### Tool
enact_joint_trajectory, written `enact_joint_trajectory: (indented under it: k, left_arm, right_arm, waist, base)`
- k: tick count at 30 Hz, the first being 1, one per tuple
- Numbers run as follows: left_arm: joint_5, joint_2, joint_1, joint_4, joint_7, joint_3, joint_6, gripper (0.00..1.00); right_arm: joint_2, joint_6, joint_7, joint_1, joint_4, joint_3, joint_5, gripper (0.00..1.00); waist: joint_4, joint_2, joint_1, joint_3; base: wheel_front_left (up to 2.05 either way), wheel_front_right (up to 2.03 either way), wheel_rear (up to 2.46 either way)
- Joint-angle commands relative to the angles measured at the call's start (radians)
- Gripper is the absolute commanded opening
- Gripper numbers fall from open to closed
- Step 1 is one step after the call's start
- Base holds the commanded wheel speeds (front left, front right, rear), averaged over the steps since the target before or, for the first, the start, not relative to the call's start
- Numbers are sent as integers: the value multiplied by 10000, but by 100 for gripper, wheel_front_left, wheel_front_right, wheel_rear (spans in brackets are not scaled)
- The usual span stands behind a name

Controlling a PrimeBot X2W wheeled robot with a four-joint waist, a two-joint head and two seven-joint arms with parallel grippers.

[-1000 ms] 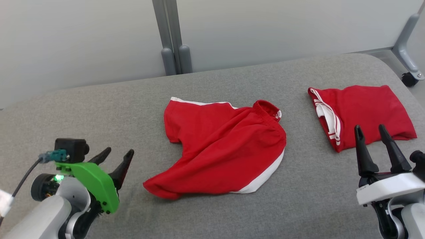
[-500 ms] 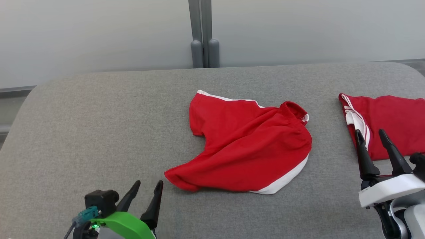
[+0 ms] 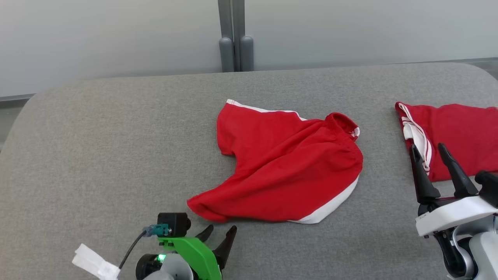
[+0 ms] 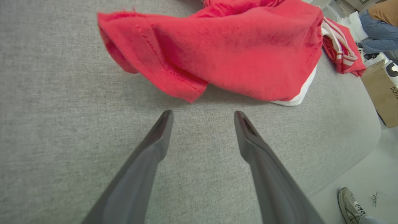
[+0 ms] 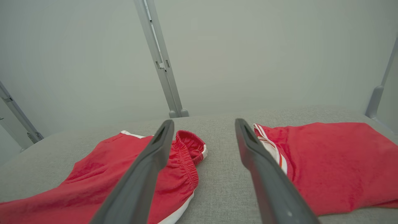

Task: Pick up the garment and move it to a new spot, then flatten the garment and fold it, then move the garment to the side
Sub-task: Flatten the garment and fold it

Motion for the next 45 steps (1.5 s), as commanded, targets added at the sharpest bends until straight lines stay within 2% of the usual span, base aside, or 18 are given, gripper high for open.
enact_joint_trajectory:
  k: [1,7,8,9,10,15,17,22,26,29,33,38,41,45]
  left_arm:
    - [-215,-136,-302,396,207,57,-196,100]
    - [-467,-526,-1121,1858,627,161,-696,100]
    - [-489,-528,-1215,2026,648,181,-783,70]
    - [-495,-504,-1292,2124,622,197,-867,31]
    - [-484,-469,-1383,2209,573,224,-959,0]
    - [-448,-108,-1422,2039,1076,-1,-1338,0]
    - [-530,214,-1407,1592,1505,-116,-1470,0]
    - [-1075,1597,-1739,-715,3369,-199,-1674,0]
    - [-1911,2666,-2244,-2730,5277,-37,-1541,0]
    - [-2413,3126,-2895,-3775,6368,171,-1280,0]
    - [-2766,3028,-3832,-3927,7098,467,-913,0]
    - [-2721,2686,-4552,-2705,7521,461,-714,0]
    - [-2842,2504,-4686,-1612,7762,355,-839,0]
    - [-2781,2204,-4719,-374,7575,294,-1141,0]
  right_arm:
    - [-19,-11,42,-125,-25,-2,-17,100]
    - [16,-11,-20,-195,58,32,23,100]
    - [28,-11,-40,-196,79,34,31,100]
    - [46,-11,-61,-194,95,30,35,100]
    - [63,-11,-86,-188,113,19,40,100]
    - [135,-11,-145,-109,241,1,43,100]
    - [145,-11,-182,-60,278,-38,45,100]
    - [137,-11,-224,16,338,-87,25,100]
    - [149,-11,-248,-30,392,-91,65,100]
    - [211,-11,-267,-182,376,-60,60,100]
    - [310,-11,-290,-443,408,43,104,100]
    - [460,-11,-334,-838,555,326,193,100]
    - [573,-11,-375,-1055,705,482,242,100]
    - [576,-11,-421,-1144,938,568,315,100]
  waist:
    - [-269,0,0,123]
    - [-662,0,0,208]
    - [-705,0,0,210]
    - [-731,0,0,210]
    - [-752,0,0,206]
    - [-808,0,0,105]
    - [-816,0,0,51]
    - [-851,0,0,-61]
    - [-1017,0,0,-76]
    - [-1265,0,0,21]
    - [-1779,0,0,354]
    - [-2578,0,0,879]
    - [-2974,0,0,1108]
    - [-3100,0,0,1174]
  base:
    - [0,0,0]
    - [0,0,0]
    - [0,0,0]
    - [0,0,0]
    - [0,0,0]
    - [0,0,0]
    - [0,0,0]
    - [0,0,0]
    - [0,0,0]
    - [0,0,0]
    - [0,0,0]
    - [0,0,0]
    - [0,0,0]
    - [0,0,0]
